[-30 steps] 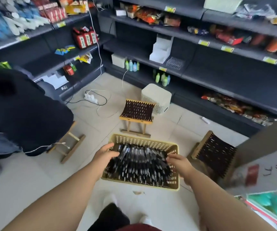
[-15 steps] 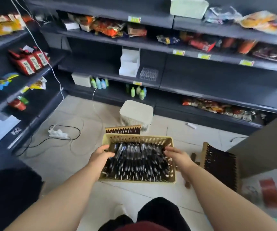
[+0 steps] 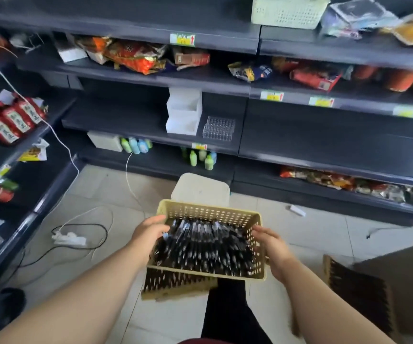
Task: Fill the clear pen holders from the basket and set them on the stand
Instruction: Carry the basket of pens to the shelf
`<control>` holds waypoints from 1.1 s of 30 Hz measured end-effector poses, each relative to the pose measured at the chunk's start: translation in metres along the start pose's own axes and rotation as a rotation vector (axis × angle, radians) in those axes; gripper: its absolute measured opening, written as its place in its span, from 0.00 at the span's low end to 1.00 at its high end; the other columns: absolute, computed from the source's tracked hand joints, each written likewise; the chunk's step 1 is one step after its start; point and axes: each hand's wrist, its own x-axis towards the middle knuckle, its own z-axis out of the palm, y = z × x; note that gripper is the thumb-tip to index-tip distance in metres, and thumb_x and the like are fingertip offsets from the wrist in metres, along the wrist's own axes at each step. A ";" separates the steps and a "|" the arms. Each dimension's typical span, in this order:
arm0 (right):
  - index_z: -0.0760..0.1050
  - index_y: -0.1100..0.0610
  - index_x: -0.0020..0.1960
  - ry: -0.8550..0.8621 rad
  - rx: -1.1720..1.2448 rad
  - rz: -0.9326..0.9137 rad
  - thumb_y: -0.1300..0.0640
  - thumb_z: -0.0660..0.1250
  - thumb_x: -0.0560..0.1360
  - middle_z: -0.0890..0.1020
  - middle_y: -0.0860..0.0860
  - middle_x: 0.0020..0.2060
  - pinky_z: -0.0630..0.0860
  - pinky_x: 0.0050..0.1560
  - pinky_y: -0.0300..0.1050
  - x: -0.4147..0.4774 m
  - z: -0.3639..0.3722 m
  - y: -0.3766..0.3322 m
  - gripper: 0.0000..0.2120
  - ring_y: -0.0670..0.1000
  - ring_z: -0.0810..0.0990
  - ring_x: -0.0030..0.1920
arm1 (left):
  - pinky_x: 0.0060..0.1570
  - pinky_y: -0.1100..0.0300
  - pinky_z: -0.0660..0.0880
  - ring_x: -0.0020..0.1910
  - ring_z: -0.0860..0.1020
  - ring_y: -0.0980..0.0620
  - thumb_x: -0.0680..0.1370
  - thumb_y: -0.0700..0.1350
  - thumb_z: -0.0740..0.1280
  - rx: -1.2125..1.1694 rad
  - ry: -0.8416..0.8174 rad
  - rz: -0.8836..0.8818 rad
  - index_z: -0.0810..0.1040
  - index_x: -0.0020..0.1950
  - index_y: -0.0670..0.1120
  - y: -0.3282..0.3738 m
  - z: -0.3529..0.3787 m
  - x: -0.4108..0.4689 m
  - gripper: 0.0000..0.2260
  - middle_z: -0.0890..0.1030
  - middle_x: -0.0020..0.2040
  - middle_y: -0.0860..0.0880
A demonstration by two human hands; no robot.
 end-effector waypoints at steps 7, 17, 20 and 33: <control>0.77 0.53 0.55 -0.113 -0.088 -0.009 0.60 0.66 0.74 0.81 0.53 0.46 0.71 0.41 0.45 0.145 -0.019 -0.176 0.10 0.53 0.78 0.44 | 0.42 0.63 0.69 0.47 0.78 0.51 0.74 0.38 0.67 -0.033 0.094 0.015 0.79 0.56 0.54 0.162 0.078 0.118 0.15 0.80 0.54 0.47; 0.75 0.54 0.58 -0.302 -0.163 -0.081 0.60 0.64 0.76 0.80 0.55 0.49 0.71 0.45 0.48 0.236 -0.007 -0.305 0.11 0.54 0.76 0.46 | 0.40 0.61 0.71 0.46 0.81 0.51 0.74 0.37 0.66 -0.124 0.217 -0.023 0.79 0.47 0.56 0.266 0.098 0.185 0.12 0.82 0.50 0.49; 0.75 0.54 0.58 -0.330 -0.192 -0.064 0.59 0.64 0.76 0.80 0.56 0.51 0.71 0.51 0.51 0.250 -0.005 -0.305 0.11 0.56 0.77 0.49 | 0.43 0.58 0.68 0.45 0.80 0.50 0.74 0.38 0.65 -0.063 0.220 -0.042 0.79 0.53 0.53 0.275 0.097 0.200 0.13 0.82 0.45 0.47; 0.77 0.54 0.55 -0.049 -0.062 0.070 0.59 0.66 0.75 0.81 0.56 0.48 0.72 0.43 0.46 0.305 0.030 -0.272 0.09 0.54 0.78 0.44 | 0.58 0.50 0.72 0.46 0.82 0.44 0.71 0.32 0.61 0.111 -0.010 -0.146 0.80 0.51 0.47 0.291 0.098 0.320 0.15 0.83 0.49 0.42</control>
